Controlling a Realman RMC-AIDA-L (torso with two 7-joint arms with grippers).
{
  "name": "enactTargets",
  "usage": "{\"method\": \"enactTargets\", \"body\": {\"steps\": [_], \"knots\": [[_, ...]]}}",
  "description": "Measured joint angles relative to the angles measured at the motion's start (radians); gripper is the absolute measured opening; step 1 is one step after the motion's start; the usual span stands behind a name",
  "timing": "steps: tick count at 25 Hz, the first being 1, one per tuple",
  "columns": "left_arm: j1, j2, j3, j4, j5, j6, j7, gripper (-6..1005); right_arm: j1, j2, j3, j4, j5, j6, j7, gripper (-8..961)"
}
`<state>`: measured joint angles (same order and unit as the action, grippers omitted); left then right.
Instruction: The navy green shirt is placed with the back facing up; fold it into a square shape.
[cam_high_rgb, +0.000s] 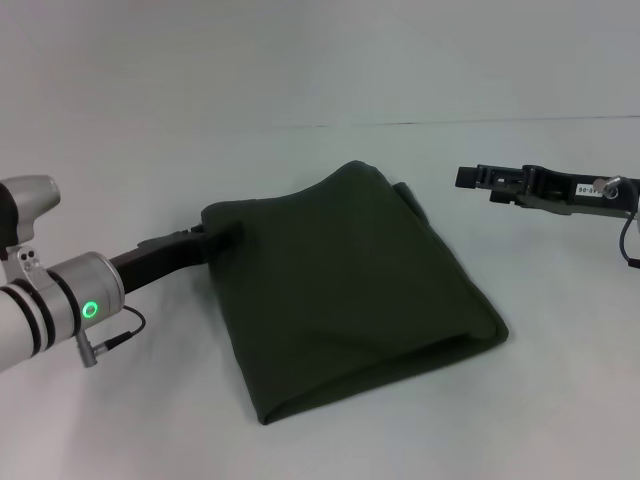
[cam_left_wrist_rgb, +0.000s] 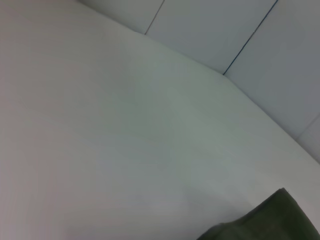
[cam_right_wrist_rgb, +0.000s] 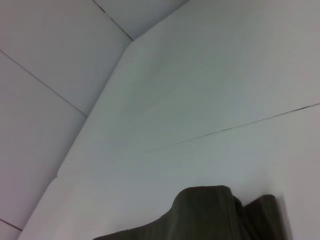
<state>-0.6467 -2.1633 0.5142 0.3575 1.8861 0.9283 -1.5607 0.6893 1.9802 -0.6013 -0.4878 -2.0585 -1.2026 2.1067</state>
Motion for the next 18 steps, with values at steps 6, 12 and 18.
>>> {"method": "enactTargets", "body": {"steps": [6, 12, 18], "knots": [[-0.007, 0.002, 0.001, 0.001, 0.001, 0.001, -0.005, 552, -0.004, 0.000, 0.000, 0.000, 0.002, 0.000, -0.001, 916], [-0.020, 0.009, 0.002, 0.002, 0.011, 0.000, -0.017, 367, -0.012, -0.001, 0.001, 0.000, 0.002, 0.000, -0.006, 916], [-0.042, 0.021, 0.009, 0.013, 0.040, -0.002, -0.051, 174, -0.023, 0.009, 0.018, -0.003, 0.006, 0.000, -0.026, 916]]}}
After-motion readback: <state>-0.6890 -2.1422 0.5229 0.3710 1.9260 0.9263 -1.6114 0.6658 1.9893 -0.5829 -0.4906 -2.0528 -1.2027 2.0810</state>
